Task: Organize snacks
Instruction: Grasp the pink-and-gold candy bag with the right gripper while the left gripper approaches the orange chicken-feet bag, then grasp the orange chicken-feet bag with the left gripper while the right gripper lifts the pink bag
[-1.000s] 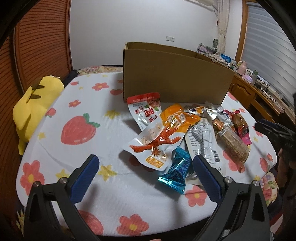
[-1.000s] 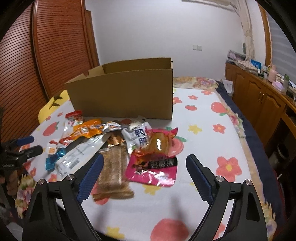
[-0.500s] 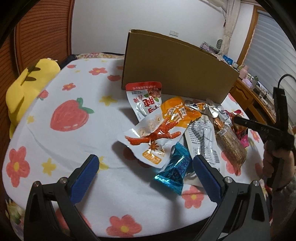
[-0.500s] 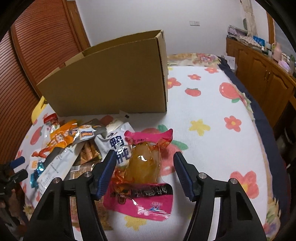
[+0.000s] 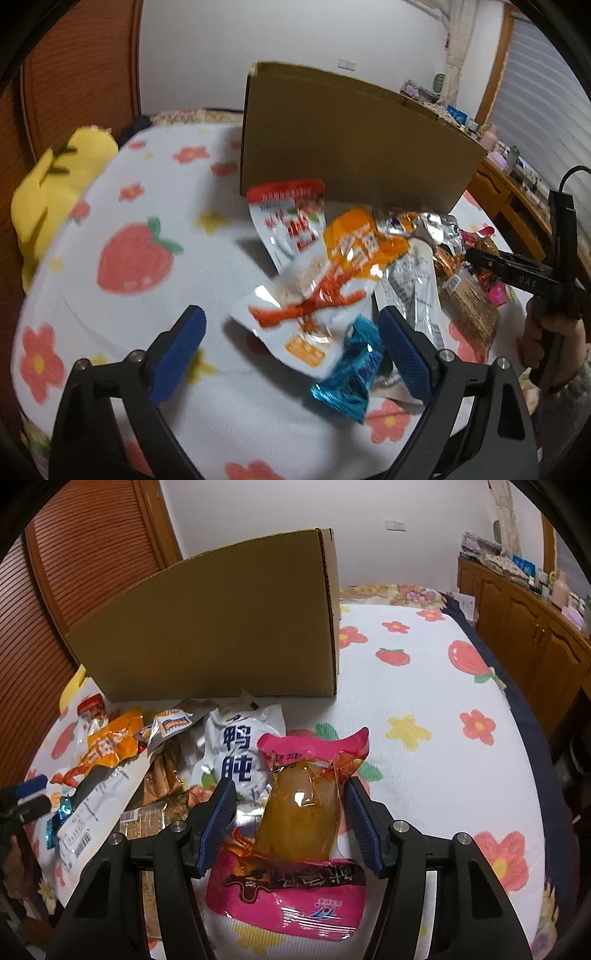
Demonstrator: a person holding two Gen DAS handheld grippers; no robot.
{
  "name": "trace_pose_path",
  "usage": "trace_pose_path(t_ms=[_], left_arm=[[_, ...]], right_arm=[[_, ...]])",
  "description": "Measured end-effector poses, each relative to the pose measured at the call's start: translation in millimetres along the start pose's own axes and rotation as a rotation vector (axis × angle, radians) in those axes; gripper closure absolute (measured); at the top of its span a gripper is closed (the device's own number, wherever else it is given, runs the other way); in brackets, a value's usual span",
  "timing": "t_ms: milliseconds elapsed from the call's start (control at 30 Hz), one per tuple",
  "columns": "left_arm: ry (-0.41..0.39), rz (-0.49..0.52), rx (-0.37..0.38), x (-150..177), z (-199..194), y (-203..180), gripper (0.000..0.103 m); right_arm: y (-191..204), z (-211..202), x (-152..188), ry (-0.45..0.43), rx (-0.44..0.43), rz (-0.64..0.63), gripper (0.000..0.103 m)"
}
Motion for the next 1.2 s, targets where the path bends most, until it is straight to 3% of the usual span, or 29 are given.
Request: trace_pose_path(t_ms=[267,333,433,700,800,1033,1200], left_arm=[[0.044,0.166,0.030,-26.2,13.9,-16.4,0.010],[0.083,0.197,0.051,-27.9,23.7,-23.0,0.020],[0.148,0.239,0.069,-27.8,39.9,-31.0,0.027],[0.244,0.348,0.061,-30.9,69.4,-47.8,0.026],[0.252,0.346,0.068,-36.1,73.3,-47.6,0.026],[0.233,0.328,0.139,-36.7,61.0,-42.9,0.053],[0.225,0.316,0.168,-34.6,53.1,-39.2,0.057]], right_arm=[[1.0,1.1,0.2,-0.002,0.010,-0.011,0.041],[1.1,1.2,0.0,-0.002,0.011,-0.012,0.041],[1.5,0.8,0.7,-0.003,0.010,-0.012,0.041],[1.0,0.6,0.6,-0.002,0.010,-0.013,0.041],[1.3,0.3,0.7,-0.003,0.011,-0.013,0.041],[1.8,0.7,0.7,-0.003,0.007,-0.008,0.041],[1.1,0.8,0.6,-0.004,0.004,-0.006,0.040]])
Point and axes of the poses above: each gripper's, at about its wrist camera, not at the fingertips, and z roughly the way its jaws point, y to its left, x to its underside, the point moved 3 cm from there along z, roughly the way its jaws point, and after that the axes turned 5 degrees about -y, right-handed, at the moved point
